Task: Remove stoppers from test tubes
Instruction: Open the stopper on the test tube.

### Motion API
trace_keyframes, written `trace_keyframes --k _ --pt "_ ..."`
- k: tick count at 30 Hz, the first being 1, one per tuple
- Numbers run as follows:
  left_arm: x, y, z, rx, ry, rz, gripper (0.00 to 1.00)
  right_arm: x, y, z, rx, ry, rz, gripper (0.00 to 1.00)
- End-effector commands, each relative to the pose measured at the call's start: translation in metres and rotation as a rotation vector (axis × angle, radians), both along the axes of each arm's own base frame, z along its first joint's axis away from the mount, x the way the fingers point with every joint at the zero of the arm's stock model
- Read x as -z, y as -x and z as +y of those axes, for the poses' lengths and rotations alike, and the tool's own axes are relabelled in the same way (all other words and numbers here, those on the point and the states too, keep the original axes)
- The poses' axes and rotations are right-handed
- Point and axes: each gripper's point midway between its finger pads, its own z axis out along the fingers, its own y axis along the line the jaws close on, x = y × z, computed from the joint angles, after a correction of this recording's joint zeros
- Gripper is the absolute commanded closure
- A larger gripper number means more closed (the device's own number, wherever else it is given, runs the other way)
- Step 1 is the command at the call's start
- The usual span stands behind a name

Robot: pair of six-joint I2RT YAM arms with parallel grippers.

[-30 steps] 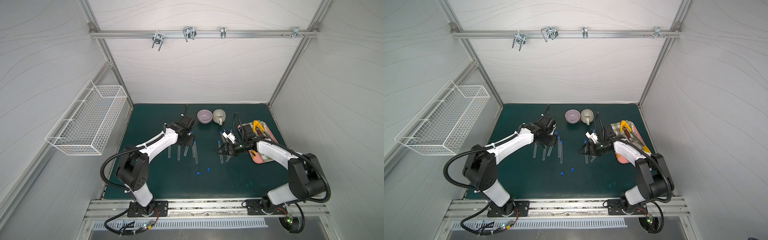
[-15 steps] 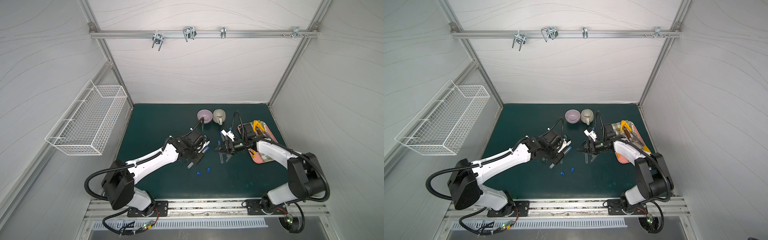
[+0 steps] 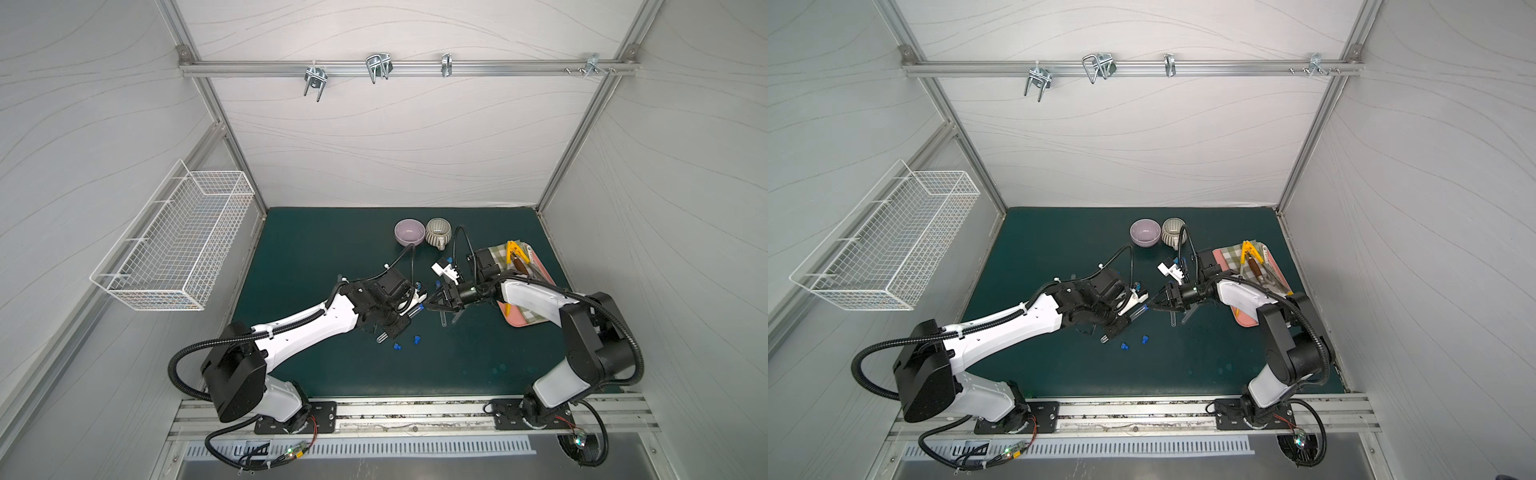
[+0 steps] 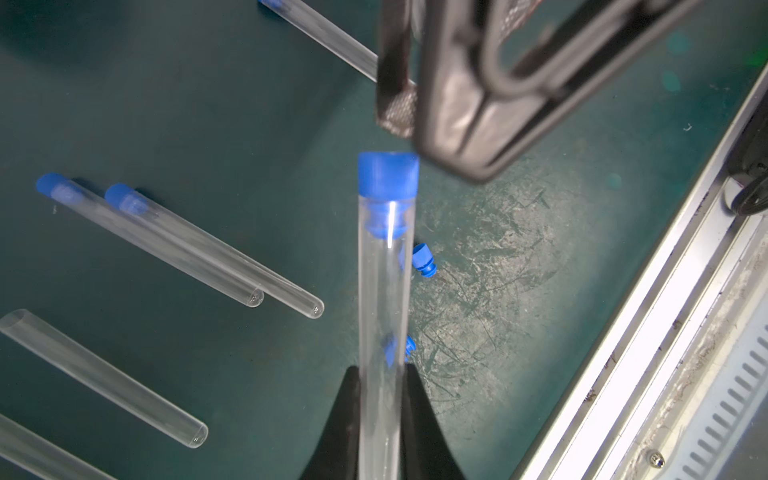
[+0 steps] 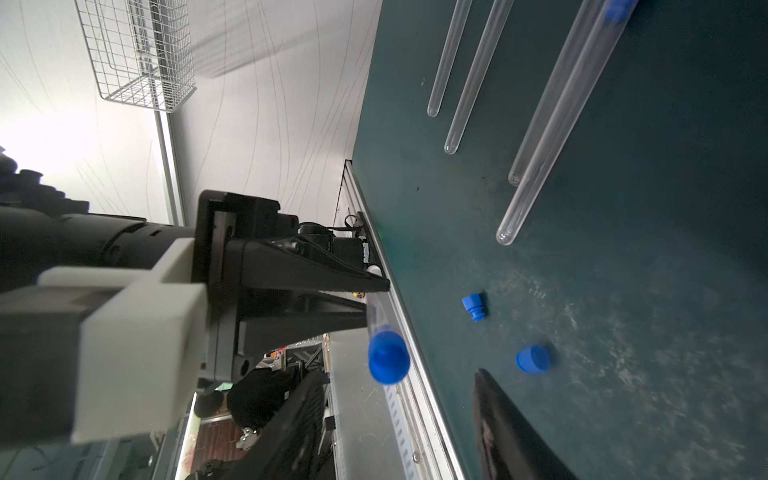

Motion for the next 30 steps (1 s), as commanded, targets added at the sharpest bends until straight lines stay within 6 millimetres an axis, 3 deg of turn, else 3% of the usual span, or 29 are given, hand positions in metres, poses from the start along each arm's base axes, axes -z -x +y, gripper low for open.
trace_keyframes --k 1,10,30 --pt "-0.0084 0.0011 -0.0080 0.048 0.033 -0.031 0.95 -0.0068 0.0015 0.0078 -0.036 -0.036 -0.014 0.47" --pt "-0.0063 0.0011 -0.0082 0.047 0.025 -0.030 0.96 -0.0050 0.0039 0.0097 -0.044 -0.041 -0.008 0.64" --pt "-0.0046 0.0027 -0.0092 0.052 0.020 -0.030 0.97 -0.0001 0.0070 0.0132 -0.057 -0.035 -0.005 0.80"
